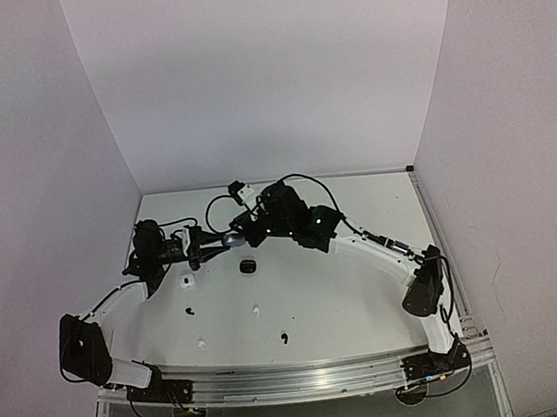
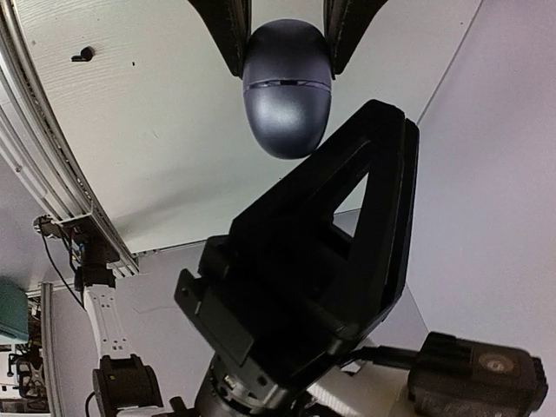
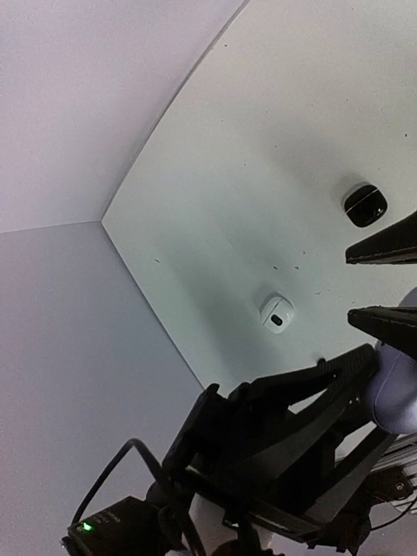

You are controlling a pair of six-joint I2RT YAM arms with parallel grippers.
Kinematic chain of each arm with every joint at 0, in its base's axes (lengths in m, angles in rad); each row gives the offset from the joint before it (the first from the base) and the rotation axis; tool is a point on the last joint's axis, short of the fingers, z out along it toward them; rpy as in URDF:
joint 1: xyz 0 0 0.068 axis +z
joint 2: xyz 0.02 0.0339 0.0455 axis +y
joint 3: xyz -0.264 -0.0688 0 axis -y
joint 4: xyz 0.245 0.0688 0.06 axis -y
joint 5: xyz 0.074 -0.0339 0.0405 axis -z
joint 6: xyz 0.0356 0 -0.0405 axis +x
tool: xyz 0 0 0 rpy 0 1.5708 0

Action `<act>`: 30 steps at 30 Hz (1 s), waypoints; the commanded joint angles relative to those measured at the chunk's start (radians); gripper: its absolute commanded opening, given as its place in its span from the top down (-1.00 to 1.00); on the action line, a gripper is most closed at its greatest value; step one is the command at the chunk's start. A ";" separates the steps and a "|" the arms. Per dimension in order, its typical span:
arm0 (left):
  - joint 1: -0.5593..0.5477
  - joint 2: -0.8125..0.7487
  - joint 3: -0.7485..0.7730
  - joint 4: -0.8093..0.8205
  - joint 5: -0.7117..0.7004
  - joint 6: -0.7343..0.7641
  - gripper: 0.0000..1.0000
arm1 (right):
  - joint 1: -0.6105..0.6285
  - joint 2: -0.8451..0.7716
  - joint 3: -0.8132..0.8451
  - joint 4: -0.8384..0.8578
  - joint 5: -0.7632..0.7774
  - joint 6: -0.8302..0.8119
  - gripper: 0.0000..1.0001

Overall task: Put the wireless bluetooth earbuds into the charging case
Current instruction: Close the charging case with the earbuds, then pass from the left arm to the right

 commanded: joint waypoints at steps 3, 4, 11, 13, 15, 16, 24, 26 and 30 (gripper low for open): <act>-0.002 0.006 0.069 0.079 -0.123 -0.153 1.00 | 0.046 -0.144 -0.102 -0.022 0.052 -0.040 0.66; -0.002 0.006 0.068 0.086 -0.117 -0.176 1.00 | 0.045 -0.164 -0.117 -0.022 0.091 -0.035 0.61; 0.003 0.039 0.030 0.352 -0.027 -0.671 1.00 | -0.085 -0.264 -0.219 -0.014 -0.189 0.036 -0.65; 0.000 0.047 0.035 0.387 0.004 -0.774 1.00 | -0.097 -0.249 -0.209 -0.014 -0.318 0.025 -0.68; -0.004 0.048 0.043 0.396 0.040 -0.822 1.00 | -0.101 -0.223 -0.184 -0.011 -0.378 0.027 -0.70; -0.005 0.048 0.046 0.397 0.061 -0.827 1.00 | -0.105 -0.209 -0.172 -0.008 -0.387 0.028 -0.71; -0.005 0.048 0.062 0.401 0.108 -0.836 1.00 | -0.115 -0.111 -0.081 0.036 -0.561 0.050 -0.46; -0.005 0.045 0.062 0.403 0.102 -0.833 1.00 | -0.115 -0.094 -0.067 0.036 -0.579 0.061 -0.39; -0.006 0.044 0.064 0.409 0.094 -0.832 1.00 | -0.115 -0.065 -0.043 0.039 -0.607 0.073 -0.20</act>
